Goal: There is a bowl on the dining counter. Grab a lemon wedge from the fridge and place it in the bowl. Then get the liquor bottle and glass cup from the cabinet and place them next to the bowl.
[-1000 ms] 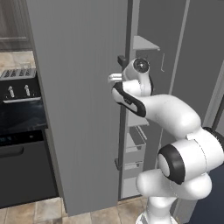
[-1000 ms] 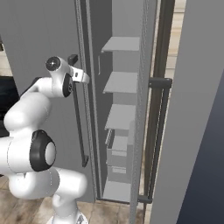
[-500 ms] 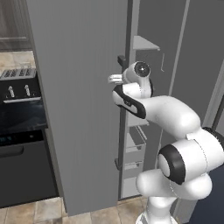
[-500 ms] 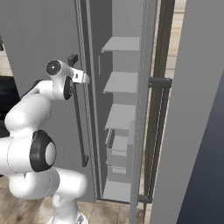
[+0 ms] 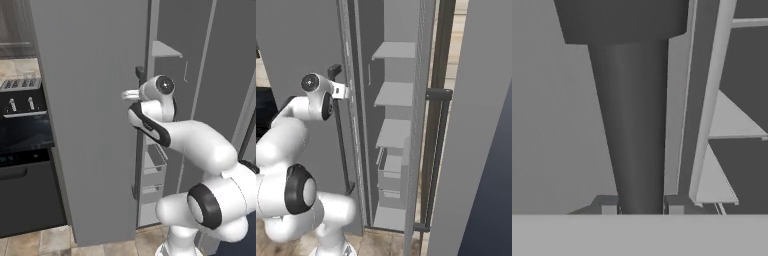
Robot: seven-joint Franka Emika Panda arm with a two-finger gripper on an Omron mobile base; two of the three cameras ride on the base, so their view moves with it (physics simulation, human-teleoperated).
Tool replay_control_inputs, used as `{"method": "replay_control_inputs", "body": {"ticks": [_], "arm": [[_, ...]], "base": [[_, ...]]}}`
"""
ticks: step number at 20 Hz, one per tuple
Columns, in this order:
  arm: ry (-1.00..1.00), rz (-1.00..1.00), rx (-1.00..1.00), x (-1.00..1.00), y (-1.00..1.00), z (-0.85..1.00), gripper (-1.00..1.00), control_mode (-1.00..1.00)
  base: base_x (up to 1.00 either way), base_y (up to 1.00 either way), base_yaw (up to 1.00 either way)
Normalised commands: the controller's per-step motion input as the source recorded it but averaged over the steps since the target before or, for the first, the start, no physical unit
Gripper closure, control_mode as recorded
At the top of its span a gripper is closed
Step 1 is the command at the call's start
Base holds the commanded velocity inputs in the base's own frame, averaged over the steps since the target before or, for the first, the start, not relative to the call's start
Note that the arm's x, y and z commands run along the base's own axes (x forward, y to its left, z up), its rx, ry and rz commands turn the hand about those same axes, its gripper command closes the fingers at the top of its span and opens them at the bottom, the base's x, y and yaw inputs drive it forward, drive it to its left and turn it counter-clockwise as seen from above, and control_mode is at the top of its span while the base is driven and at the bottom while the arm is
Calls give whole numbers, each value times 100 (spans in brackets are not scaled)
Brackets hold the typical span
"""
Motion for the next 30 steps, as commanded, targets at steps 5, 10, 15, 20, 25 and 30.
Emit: {"method": "replay_control_inputs", "body": {"ticks": [5, 10, 15, 20, 25, 30], "arm": [[-8, 5, 0, -100, 48, 0, 100, -100], [-4, 1, 0, -100, 63, 0, 100, -100], [0, 0, 0, -100, 69, 0, 100, -100], [0, 0, 0, -92, 81, 0, -100, -100], [5, 5, -7, -47, 85, -2, -100, -100], [0, 2, 17, -57, 7, 1, -100, -100]], "base": [[0, 0, 0], [0, 0, 0], [0, 0, 0], [0, 0, 0], [0, 0, 0], [0, 0, 0]]}}
